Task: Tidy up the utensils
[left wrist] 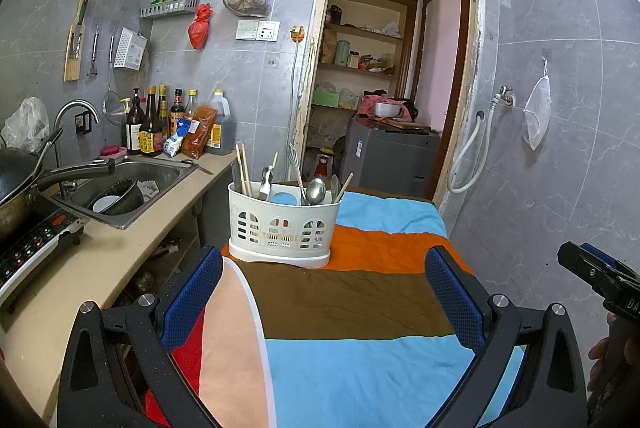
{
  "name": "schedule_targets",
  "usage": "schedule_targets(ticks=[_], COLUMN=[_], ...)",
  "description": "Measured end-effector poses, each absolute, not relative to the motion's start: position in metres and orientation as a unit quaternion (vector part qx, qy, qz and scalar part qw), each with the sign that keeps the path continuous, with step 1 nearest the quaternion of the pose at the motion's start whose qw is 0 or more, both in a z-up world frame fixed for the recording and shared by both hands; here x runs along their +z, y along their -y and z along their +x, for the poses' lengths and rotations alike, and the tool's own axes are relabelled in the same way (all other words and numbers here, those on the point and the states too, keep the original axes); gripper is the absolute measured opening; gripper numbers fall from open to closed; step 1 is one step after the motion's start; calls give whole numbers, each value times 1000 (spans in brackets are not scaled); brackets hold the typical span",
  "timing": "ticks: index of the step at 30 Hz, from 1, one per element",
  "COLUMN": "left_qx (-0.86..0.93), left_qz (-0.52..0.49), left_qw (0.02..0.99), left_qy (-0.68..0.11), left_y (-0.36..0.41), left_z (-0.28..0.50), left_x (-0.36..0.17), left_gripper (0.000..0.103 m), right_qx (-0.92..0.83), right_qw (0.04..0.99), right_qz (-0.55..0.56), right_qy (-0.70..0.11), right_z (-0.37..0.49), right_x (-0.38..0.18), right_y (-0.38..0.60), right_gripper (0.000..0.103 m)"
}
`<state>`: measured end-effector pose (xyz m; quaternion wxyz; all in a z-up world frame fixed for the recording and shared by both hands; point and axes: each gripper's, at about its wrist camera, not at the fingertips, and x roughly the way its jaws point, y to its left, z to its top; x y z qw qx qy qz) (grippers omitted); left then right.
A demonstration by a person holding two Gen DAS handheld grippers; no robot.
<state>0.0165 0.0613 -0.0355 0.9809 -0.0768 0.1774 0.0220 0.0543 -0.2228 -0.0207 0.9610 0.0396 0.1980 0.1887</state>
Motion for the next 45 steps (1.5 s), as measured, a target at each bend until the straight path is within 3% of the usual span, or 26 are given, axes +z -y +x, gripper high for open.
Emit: schedule_targets(ticks=[45], left_qx=[23], left_qz=[-78], left_qw=[980], left_qy=[-181], left_y=[-60], left_z=[16], left_x=[-35], left_gripper=[99], right_qx=[190], right_qw=[960], right_qz=[38], right_qy=[-204], right_z=[56], right_x=[-25], right_y=[220], right_gripper=[103])
